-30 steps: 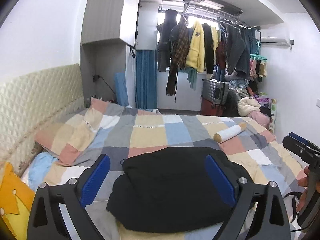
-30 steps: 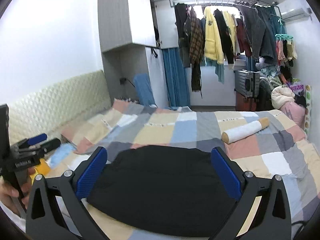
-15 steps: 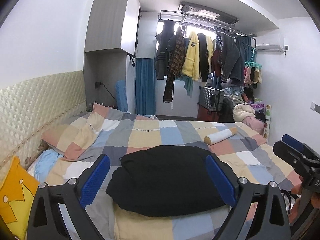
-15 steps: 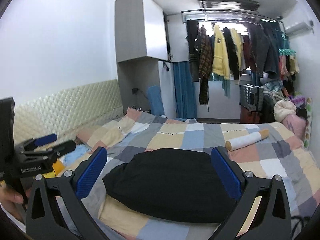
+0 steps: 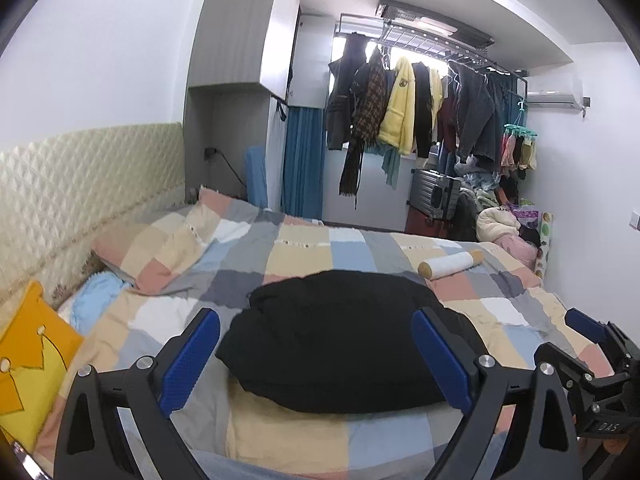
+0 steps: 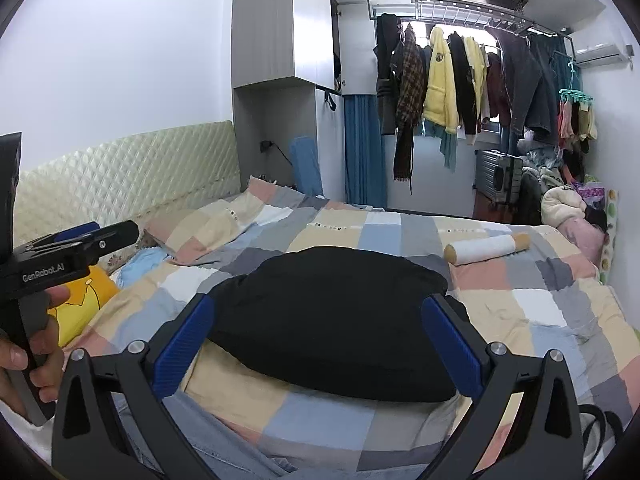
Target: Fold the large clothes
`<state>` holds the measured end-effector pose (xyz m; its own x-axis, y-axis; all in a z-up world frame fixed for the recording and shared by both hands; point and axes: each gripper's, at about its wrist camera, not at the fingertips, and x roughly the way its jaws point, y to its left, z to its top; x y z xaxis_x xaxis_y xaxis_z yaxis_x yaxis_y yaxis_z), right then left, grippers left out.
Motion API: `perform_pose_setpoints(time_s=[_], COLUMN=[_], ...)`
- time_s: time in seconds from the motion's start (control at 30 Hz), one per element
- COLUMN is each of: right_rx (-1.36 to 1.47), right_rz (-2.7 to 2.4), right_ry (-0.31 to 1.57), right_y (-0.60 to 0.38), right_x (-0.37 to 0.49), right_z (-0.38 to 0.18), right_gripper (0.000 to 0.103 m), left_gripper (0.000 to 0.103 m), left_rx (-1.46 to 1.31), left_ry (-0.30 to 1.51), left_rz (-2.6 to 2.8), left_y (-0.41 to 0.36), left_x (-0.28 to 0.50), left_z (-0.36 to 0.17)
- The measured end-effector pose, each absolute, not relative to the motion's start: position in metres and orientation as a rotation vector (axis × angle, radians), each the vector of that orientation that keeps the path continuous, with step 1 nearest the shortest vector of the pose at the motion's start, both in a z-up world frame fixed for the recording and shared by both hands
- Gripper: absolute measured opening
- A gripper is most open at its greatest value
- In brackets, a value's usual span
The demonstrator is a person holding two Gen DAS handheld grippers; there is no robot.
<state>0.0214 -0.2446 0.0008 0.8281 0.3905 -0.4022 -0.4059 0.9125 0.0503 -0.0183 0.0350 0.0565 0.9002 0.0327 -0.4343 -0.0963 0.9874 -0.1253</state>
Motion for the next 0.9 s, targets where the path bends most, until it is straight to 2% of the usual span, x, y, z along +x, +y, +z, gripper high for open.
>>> perform_pose_setpoints(time_s=[0.4,0.9], right_rx=[0.004,0.008], right_rz=[0.391,0.341], right_ry=[0.476,0.530], right_y=[-0.245,-0.247], right_x=[0.035,0.047], right_z=[-0.036,-0.055], right_gripper=[0.103,0.103], left_gripper=[0.097,0.097], left_rx=[-0.143,-0.134], left_ry=[0.526,0.563], left_rz=[0.091,0.070], left_y=[0.028,0.022], left_x=[0.009,0.020], left_z=[0.015,0.003])
